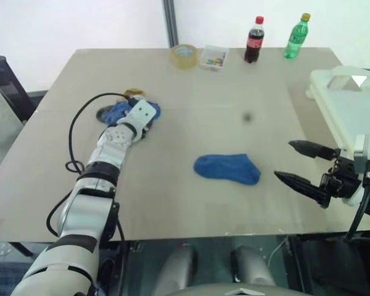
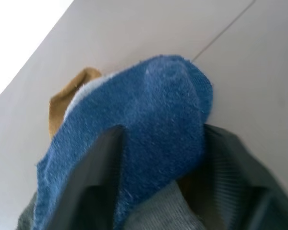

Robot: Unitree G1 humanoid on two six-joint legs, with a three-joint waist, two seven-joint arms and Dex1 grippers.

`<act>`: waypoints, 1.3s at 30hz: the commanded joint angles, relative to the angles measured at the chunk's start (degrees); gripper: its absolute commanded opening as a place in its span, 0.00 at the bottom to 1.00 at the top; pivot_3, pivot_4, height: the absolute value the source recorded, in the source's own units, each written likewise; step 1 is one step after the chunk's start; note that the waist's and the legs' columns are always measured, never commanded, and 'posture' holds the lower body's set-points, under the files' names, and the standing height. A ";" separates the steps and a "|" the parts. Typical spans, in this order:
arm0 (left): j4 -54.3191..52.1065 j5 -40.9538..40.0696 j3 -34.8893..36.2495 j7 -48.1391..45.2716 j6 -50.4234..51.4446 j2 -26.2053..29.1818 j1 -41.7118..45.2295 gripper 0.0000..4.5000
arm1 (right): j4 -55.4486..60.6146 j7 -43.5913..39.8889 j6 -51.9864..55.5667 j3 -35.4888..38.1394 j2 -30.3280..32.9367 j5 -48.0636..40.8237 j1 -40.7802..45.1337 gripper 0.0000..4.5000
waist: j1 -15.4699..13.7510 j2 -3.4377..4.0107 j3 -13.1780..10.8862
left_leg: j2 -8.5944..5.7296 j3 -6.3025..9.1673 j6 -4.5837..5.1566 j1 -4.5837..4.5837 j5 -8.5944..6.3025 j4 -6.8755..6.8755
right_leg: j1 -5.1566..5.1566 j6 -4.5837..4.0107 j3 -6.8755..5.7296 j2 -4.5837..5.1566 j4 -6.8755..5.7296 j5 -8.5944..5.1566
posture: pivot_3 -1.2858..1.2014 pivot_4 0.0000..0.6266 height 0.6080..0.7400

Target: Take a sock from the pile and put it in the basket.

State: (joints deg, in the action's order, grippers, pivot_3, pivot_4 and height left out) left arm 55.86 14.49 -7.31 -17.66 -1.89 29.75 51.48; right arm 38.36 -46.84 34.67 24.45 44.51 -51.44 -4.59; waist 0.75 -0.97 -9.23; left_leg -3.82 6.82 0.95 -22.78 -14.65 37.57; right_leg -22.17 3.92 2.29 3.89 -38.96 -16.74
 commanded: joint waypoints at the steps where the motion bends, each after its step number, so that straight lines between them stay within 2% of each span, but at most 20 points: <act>1: -0.20 0.15 0.54 0.76 -0.08 0.92 0.14 0.17 | 0.77 -0.42 -1.31 0.28 0.55 0.18 -0.06 1.00 | -0.03 0.00 0.00 | 0.00 0.00 0.00 0.00 0.00 0.00 | 0.00 0.00 0.00 0.01 0.00 0.00 | 0.52 0.24 1.00; 2: -0.31 0.09 0.57 0.84 -0.17 0.82 0.08 0.07 | 0.85 -0.47 -1.36 0.26 0.50 0.27 -0.20 1.00 | -0.03 0.00 0.00 | -0.01 0.00 0.00 0.00 0.00 0.00 | 0.00 0.00 0.00 0.02 0.00 0.00 | 0.52 0.24 1.00; 3: -0.39 0.01 0.60 0.92 -0.32 0.70 0.04 0.02 | 0.87 -0.51 -1.40 0.24 0.45 0.34 -0.27 1.00 | -0.03 0.00 0.00 | -0.01 0.00 0.00 0.00 0.00 0.01 | 0.00 0.00 0.00 0.01 0.00 0.00 | 0.52 0.24 1.00; 13: -2.06 -1.48 1.86 1.50 -1.34 0.21 0.06 0.02 | 0.99 -0.65 -1.89 0.09 0.29 0.72 -0.37 1.00 | -0.04 0.00 0.00 | -0.01 0.01 0.00 -0.01 0.00 0.02 | 0.00 0.00 0.00 0.02 -0.01 0.00 | 0.52 0.24 1.00; 25: -9.51 -4.70 4.32 -0.41 1.57 0.05 1.13 0.02 | 0.54 -0.57 -3.60 -0.47 -0.13 0.49 0.33 1.00 | -0.08 -0.01 0.00 | -0.01 0.01 -0.02 -0.03 0.01 0.05 | 0.00 0.00 -0.01 0.03 -0.01 0.00 | 0.52 0.24 1.00; 32: -9.00 -1.56 1.58 -1.99 1.29 1.71 -1.34 0.02 | 0.42 -0.54 -4.15 -0.74 -0.19 0.92 0.17 1.00 | 0.10 -0.01 0.00 | -0.01 0.01 -0.02 -0.03 0.01 0.06 | 0.00 0.00 0.00 0.01 -0.01 0.00 | 0.52 0.24 1.00; 39: -7.74 -0.80 1.86 -0.19 1.14 1.34 -2.08 0.02 | 0.40 -0.66 -4.53 -0.68 -0.17 1.35 -0.36 1.00 | -0.09 -0.01 0.00 | -0.01 0.02 -0.01 -0.03 0.00 0.09 | 0.00 0.00 -0.01 0.01 -0.01 0.00 | 0.52 0.24 1.00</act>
State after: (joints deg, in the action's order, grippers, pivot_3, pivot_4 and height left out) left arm 48.64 13.55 -6.07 -18.80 0.13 30.42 49.06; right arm 38.18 -47.11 31.15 23.22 44.33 -49.92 -4.83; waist 0.67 -0.98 -9.23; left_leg -3.83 6.84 0.95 -22.81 -14.65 37.65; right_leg -22.17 3.92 2.28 3.90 -38.97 -16.73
